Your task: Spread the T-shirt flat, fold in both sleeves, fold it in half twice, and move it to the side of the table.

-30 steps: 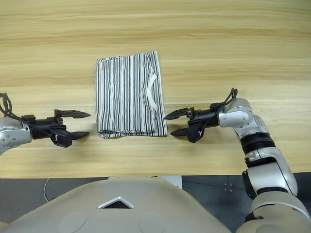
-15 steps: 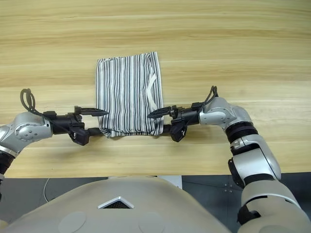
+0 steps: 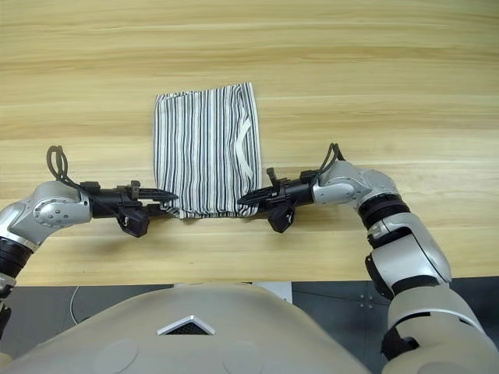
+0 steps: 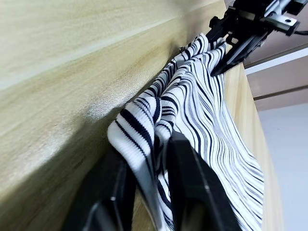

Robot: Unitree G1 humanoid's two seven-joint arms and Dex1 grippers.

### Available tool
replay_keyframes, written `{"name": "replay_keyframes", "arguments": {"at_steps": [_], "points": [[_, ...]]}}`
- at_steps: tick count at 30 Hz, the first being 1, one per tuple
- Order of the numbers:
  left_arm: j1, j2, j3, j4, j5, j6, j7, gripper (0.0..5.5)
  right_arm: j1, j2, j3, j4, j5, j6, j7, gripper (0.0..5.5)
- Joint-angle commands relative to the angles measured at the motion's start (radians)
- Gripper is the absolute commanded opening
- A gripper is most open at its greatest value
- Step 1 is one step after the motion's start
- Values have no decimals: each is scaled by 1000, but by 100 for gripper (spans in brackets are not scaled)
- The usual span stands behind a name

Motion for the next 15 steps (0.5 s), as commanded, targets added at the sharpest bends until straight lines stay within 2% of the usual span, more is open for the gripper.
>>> {"name": "replay_keyframes", "arguments": {"at_steps": [1,4,7,11,15], "points": [[32,62,-25,-157,-218,97,-161,69,58,-106,113,-251,454,277,298,16],[50,107,-20,-282,-372,218,-272,26,96,-191,116,-492,711,535,483,10],[73,158,1,-418,-521,400,-365,23,128,-256,74,-682,872,768,597,10],[95,186,53,-498,-573,530,-412,23,170,-297,3,-835,977,980,674,10],[136,199,103,-568,-629,610,-446,23,201,-284,-72,-895,1002,1090,713,10]]}}
